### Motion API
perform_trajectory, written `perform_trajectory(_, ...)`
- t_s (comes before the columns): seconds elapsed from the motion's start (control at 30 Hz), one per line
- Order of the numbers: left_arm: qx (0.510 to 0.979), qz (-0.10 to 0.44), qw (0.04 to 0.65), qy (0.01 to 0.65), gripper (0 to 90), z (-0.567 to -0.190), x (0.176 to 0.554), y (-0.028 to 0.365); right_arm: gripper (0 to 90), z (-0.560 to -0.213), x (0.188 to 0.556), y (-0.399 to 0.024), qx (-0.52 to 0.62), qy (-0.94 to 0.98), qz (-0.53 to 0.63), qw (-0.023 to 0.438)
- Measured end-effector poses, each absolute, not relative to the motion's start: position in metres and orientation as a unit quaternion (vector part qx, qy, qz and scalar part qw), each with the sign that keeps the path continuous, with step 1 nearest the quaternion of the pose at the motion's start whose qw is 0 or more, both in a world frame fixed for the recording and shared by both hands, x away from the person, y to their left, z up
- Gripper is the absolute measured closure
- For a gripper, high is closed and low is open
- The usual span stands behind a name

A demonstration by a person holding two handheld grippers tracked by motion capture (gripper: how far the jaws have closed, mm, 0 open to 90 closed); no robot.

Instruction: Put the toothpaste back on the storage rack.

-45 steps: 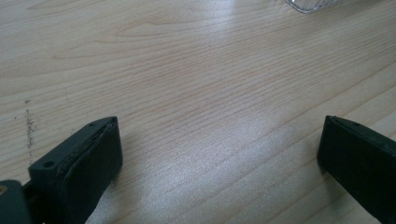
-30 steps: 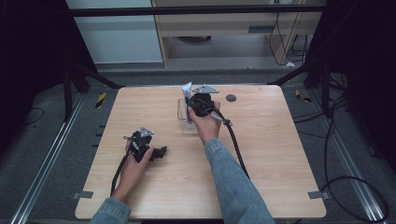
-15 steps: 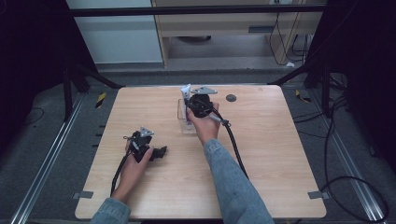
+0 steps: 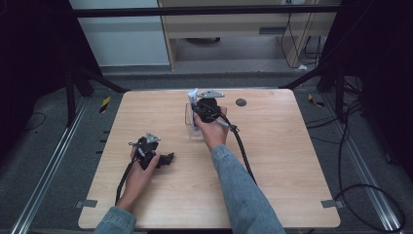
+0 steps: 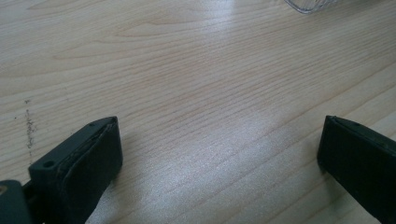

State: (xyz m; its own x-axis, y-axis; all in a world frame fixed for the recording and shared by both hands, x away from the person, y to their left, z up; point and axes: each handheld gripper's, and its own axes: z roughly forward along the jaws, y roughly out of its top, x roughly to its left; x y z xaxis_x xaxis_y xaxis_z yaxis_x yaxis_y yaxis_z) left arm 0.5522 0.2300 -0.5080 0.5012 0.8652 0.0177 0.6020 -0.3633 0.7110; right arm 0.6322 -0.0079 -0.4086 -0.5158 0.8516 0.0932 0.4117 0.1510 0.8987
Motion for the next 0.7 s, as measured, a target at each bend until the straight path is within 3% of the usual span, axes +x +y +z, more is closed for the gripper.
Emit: perform_trajectory(0.7,0.801,0.199,0.33,0.458,0.0,-0.508,0.552,0.23,78.5,-0.404,0.646,0.011,0.436,0.741,0.458,0.225)
